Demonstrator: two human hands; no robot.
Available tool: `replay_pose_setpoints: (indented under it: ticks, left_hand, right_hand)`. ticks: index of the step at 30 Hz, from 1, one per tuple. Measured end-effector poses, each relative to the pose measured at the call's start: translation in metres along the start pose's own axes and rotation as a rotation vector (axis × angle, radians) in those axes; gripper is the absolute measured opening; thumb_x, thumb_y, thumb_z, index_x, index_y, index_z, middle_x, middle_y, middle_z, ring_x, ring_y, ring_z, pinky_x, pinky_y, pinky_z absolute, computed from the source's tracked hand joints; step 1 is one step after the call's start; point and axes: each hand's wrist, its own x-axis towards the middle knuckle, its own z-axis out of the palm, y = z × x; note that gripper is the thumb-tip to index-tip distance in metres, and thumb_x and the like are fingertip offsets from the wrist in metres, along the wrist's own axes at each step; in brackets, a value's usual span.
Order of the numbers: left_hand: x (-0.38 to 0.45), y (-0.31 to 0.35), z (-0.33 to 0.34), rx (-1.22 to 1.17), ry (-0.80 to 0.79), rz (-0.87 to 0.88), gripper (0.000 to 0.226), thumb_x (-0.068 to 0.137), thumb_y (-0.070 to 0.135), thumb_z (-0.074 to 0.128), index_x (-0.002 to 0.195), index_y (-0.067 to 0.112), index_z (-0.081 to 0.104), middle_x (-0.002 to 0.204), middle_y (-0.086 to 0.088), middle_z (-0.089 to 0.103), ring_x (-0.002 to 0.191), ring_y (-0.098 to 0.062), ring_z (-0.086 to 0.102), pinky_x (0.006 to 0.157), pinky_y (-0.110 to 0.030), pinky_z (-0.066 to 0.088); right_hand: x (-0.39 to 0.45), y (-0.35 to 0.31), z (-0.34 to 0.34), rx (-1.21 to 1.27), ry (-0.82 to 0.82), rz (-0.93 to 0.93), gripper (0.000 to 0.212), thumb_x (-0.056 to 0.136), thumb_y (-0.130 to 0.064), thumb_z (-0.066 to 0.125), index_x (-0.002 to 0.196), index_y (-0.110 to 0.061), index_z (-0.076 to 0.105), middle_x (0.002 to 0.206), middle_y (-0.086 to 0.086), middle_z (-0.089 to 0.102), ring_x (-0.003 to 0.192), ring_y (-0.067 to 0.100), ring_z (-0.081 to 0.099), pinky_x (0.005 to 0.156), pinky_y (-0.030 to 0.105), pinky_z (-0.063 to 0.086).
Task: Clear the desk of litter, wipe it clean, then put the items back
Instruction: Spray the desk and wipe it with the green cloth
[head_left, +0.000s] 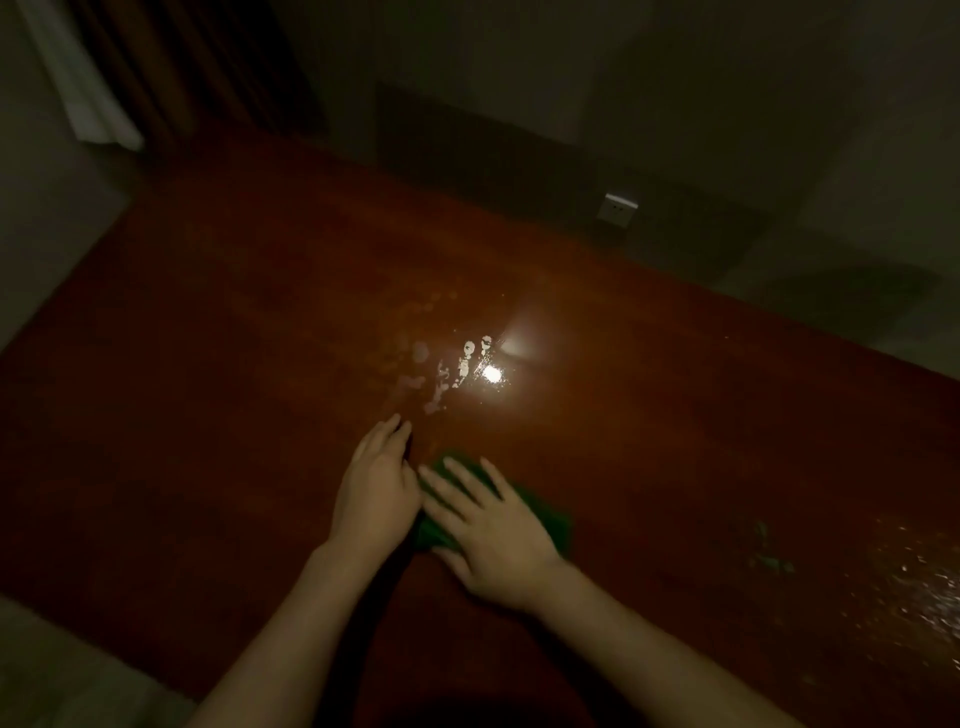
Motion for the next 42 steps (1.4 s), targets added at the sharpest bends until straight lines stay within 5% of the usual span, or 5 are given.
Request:
replay_pose_setpoints:
  ticks: [4,14,25,35,42]
  left_hand:
    - [-0.013,-0.002,0.003,0.018,-0.035,0.037,0.050,0.099,0.008,0.036,0.148,0.012,0.028,0.157,0.000,0.018,0.145,-0.015,0.011,0.115,-0.024,0.008]
    - [-0.051,-0.032,0.005,0.060,-0.118,0.148,0.054,0.097,0.006,0.037,0.149,0.014,0.023,0.158,0.001,0.014,0.146,-0.013,0.007,0.120,-0.032,0.007]
    - [-0.083,-0.068,-0.002,0.105,-0.186,0.233,0.055,0.096,0.006,0.038,0.149,0.013,0.025,0.158,0.001,0.015,0.146,-0.014,0.008,0.120,-0.033,0.008]
    - [-0.130,-0.124,-0.011,0.207,-0.203,0.363,0.056,0.096,0.009,0.039,0.150,0.013,0.022,0.159,0.001,0.012,0.146,-0.014,0.004,0.120,-0.034,0.004]
    - [-0.148,-0.161,-0.021,0.075,-0.055,0.350,0.039,0.086,-0.006,0.048,0.123,0.003,0.061,0.124,-0.013,0.060,0.115,-0.027,0.053,0.097,-0.031,0.039]
  right_hand:
    - [-0.081,-0.002,0.022,-0.053,-0.046,-0.081,0.065,0.093,-0.056,0.033,0.151,-0.029,0.020,0.155,-0.005,0.026,0.143,0.017,0.020,0.114,0.048,0.010]
    - [-0.013,0.070,-0.015,0.174,0.111,0.853,0.061,0.100,-0.049,0.023,0.152,-0.026,0.001,0.160,-0.001,-0.001,0.148,0.019,-0.003,0.118,0.046,-0.001]
    - [-0.109,-0.145,0.052,0.003,-0.016,0.003,0.064,0.093,-0.052,0.036,0.150,-0.027,0.021,0.155,-0.005,0.026,0.143,0.020,0.019,0.114,0.050,0.009]
    - [-0.055,-0.072,0.020,0.237,0.186,1.033,0.061,0.100,-0.050,0.022,0.153,-0.026,0.003,0.160,-0.001,0.000,0.148,0.020,-0.002,0.118,0.047,-0.001]
    - [0.012,-0.158,0.009,0.153,0.058,0.506,0.060,0.099,-0.056,0.014,0.152,-0.032,0.001,0.160,-0.003,-0.002,0.147,0.020,-0.006,0.115,0.047,-0.009]
